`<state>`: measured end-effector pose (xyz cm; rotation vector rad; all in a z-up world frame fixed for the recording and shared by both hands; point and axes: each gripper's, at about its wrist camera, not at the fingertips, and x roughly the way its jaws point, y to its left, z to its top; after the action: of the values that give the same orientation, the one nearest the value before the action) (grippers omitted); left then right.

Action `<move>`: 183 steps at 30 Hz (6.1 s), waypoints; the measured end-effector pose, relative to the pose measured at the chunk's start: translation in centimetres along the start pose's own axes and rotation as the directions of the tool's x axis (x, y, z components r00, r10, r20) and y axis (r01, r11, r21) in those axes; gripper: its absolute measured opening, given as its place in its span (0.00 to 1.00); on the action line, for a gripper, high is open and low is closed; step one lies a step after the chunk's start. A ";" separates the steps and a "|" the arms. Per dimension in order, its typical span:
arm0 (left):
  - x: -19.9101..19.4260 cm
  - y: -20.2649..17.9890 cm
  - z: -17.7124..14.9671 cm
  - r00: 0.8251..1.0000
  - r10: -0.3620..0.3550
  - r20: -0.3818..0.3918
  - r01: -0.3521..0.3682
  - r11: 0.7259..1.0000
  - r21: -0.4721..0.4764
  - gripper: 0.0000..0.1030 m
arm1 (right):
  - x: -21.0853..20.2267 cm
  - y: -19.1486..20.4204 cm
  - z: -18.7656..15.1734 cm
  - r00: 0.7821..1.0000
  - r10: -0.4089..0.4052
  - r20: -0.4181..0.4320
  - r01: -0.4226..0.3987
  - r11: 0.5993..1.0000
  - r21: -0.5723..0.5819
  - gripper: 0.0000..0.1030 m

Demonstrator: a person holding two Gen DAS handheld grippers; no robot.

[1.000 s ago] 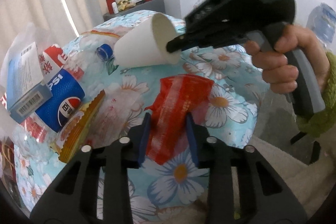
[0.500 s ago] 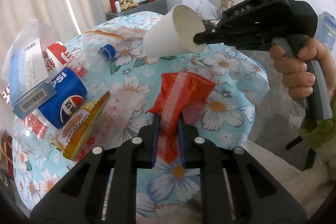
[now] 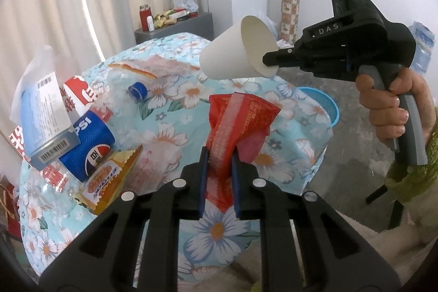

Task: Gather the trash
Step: 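Lift the red wrapper and paper cup and carry both to the wastebasket, then open the left tool over the wastebasket while the right tool releases the paper cup, then move both open tools back over the table toward the remaining trash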

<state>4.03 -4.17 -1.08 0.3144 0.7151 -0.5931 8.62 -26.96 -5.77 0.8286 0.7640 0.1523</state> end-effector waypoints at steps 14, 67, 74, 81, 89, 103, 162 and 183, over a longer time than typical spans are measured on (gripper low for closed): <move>-1.3 -0.9 1.0 0.999 -0.016 0.040 0.016 1.000 0.006 0.13 | -2.9 0.3 0.0 0.998 0.021 0.055 -0.021 1.000 0.002 0.03; -1.6 -4.7 5.6 0.990 -0.058 0.128 0.048 0.996 0.082 0.12 | -10.6 -2.9 0.9 0.972 0.044 0.232 -0.059 0.996 0.059 0.03; -1.3 -4.8 5.9 0.990 -0.061 0.128 0.050 0.995 0.088 0.12 | -11.0 -3.4 0.8 0.969 0.043 0.243 -0.061 0.996 0.070 0.03; 0.2 -5.5 7.5 0.987 -0.112 0.118 0.101 0.990 0.093 0.12 | -12.4 -5.2 1.0 0.960 0.012 0.281 -0.043 0.993 0.107 0.03; 4.8 -7.7 13.2 0.954 -0.287 0.089 0.284 0.958 0.047 0.12 | -17.0 -10.3 1.1 0.915 -0.138 0.379 0.056 0.974 0.219 0.03; 24.7 -16.9 21.0 0.832 -0.499 -0.242 0.471 0.866 -0.166 0.12 | -16.8 -24.8 0.9 0.831 -0.486 0.270 0.292 0.795 0.532 0.03; -7.9 11.0 1.0 0.994 0.061 0.088 -0.025 0.930 -0.366 0.77 | -4.6 -2.1 1.4 0.984 -0.168 0.063 0.166 0.986 0.021 0.67; -3.4 9.1 -4.4 0.984 0.168 0.061 -0.159 0.978 -0.136 0.64 | 7.3 4.1 -4.9 0.943 0.076 -0.323 -0.064 0.997 0.048 0.57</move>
<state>5.14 6.43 -1.25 0.2264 0.6484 -0.3974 11.34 -18.17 -9.03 0.8778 1.0501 0.3458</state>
